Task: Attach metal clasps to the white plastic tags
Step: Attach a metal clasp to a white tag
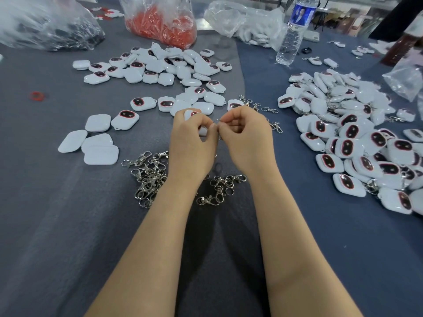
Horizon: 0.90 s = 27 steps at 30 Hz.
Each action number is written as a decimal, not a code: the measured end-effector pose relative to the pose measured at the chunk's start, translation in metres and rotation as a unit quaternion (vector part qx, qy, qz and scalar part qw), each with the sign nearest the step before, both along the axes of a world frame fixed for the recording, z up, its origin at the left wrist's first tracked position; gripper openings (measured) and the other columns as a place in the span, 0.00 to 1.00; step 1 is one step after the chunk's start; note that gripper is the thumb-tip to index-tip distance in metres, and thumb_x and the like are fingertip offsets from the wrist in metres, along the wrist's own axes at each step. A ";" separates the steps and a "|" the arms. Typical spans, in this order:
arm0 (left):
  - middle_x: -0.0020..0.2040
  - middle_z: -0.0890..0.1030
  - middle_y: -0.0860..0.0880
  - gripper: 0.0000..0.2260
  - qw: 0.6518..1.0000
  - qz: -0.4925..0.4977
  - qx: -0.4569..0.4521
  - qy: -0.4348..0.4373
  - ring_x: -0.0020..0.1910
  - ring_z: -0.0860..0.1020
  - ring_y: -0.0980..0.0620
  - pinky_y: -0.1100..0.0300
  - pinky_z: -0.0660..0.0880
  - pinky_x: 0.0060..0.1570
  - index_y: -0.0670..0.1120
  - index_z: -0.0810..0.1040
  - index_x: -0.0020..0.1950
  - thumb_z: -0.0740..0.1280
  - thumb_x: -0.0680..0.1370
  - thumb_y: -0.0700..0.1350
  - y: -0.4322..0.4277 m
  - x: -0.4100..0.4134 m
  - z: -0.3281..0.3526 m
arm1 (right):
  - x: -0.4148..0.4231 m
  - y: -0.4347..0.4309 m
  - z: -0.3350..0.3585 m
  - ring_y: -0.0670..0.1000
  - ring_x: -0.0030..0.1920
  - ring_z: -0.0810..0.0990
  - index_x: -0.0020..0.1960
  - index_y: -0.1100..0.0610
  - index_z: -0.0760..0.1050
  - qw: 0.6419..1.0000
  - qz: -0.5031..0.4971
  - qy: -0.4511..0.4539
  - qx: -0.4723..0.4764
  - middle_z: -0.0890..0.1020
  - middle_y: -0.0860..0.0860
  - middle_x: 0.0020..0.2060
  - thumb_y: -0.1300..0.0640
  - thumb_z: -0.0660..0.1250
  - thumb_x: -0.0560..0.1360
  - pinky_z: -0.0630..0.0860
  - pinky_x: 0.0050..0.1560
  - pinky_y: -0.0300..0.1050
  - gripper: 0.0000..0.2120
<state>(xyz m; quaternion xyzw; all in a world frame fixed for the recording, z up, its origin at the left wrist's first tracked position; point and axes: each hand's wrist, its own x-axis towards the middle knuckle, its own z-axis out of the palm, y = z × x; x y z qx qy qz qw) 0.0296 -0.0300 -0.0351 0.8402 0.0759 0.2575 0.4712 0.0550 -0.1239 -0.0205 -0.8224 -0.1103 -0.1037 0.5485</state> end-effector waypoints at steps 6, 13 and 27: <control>0.53 0.69 0.49 0.05 1.000 0.000 -0.016 0.002 0.49 0.70 0.56 0.68 0.66 0.48 0.48 0.74 0.41 0.66 0.77 0.41 -0.001 0.000 0.000 | -0.003 0.002 0.001 0.40 0.34 0.72 0.41 0.54 0.73 1.000 -0.005 -0.021 0.002 0.76 0.45 0.35 0.67 0.66 0.72 0.69 0.38 0.27 0.08; 0.52 0.69 0.49 0.05 1.000 0.003 -0.015 -0.001 0.47 0.70 0.55 0.64 0.70 0.50 0.49 0.74 0.41 0.66 0.77 0.41 -0.001 0.000 0.000 | -0.003 0.003 0.001 0.40 0.32 0.72 0.41 0.56 0.74 1.000 -0.005 -0.018 0.001 0.76 0.45 0.34 0.67 0.67 0.72 0.70 0.36 0.28 0.07; 0.52 0.67 0.50 0.02 1.000 0.006 0.029 -0.007 0.40 0.68 0.58 0.69 0.62 0.41 0.43 0.76 0.44 0.65 0.77 0.40 0.000 0.000 -0.001 | 0.001 0.002 -0.003 0.42 0.33 0.72 0.39 0.53 0.73 1.000 0.007 -0.017 -0.020 0.76 0.45 0.32 0.67 0.67 0.72 0.71 0.37 0.30 0.10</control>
